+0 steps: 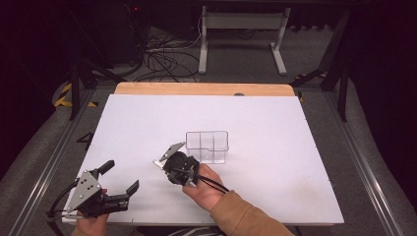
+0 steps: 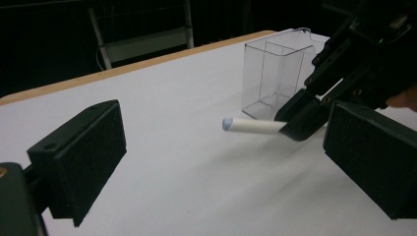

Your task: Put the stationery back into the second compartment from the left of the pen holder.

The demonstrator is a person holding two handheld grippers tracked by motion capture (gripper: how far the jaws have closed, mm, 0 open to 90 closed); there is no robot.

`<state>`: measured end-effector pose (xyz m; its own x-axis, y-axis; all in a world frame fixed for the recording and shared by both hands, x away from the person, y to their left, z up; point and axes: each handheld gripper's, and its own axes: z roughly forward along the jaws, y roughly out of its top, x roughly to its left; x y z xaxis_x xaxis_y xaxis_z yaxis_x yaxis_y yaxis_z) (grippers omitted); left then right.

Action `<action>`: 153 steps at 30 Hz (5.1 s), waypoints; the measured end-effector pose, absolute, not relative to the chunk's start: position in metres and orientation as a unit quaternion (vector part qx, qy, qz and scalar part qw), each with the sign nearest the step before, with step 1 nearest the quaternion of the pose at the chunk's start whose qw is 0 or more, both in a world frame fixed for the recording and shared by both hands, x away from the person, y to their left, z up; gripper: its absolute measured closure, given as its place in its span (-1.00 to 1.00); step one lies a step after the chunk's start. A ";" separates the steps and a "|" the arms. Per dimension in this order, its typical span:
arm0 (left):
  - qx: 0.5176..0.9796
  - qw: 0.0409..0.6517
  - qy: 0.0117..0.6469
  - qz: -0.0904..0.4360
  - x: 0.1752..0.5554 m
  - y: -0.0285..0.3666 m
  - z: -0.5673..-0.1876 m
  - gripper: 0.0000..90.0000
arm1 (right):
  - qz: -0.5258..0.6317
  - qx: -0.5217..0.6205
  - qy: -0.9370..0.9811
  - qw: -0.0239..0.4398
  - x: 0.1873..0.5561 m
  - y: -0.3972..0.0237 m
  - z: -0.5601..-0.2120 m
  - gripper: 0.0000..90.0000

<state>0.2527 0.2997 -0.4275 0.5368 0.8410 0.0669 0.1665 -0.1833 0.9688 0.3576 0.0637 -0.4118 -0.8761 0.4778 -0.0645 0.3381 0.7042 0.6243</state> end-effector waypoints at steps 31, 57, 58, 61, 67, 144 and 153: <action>0.699 0.528 0.360 0.319 0.253 0.300 -0.428 -0.93 | 0.498 0.147 0.832 0.197 0.341 0.006 -0.359 0.75; 0.700 0.528 0.360 0.318 0.254 0.299 -0.428 -0.93 | 0.568 0.169 0.783 0.188 0.360 -0.022 -0.346 0.75; 0.700 0.528 0.360 0.318 0.254 0.299 -0.428 -0.92 | 0.570 0.169 0.782 0.188 0.361 -0.023 -0.345 0.75; 0.700 0.529 0.360 0.317 0.254 0.299 -0.428 -0.92 | 0.574 0.169 0.777 0.193 0.364 -0.027 -0.344 0.75; 0.700 0.529 0.360 0.318 0.254 0.299 -0.428 -0.92 | 0.582 0.171 0.769 0.201 0.373 -0.035 -0.342 0.75; 0.700 0.529 0.360 0.317 0.254 0.299 -0.428 -0.92 | 0.555 0.260 0.766 0.194 0.420 -0.052 -0.405 0.73; 0.699 0.529 0.361 0.317 0.253 0.300 -0.428 -0.92 | 0.541 0.270 0.774 0.188 0.418 -0.054 -0.407 0.73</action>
<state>0.2534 0.2997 -0.4276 0.5373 0.8411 0.0620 0.1699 -0.1799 0.9689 0.4183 -0.0539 -0.4072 -0.7832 0.6218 0.0022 0.2149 0.2674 0.9393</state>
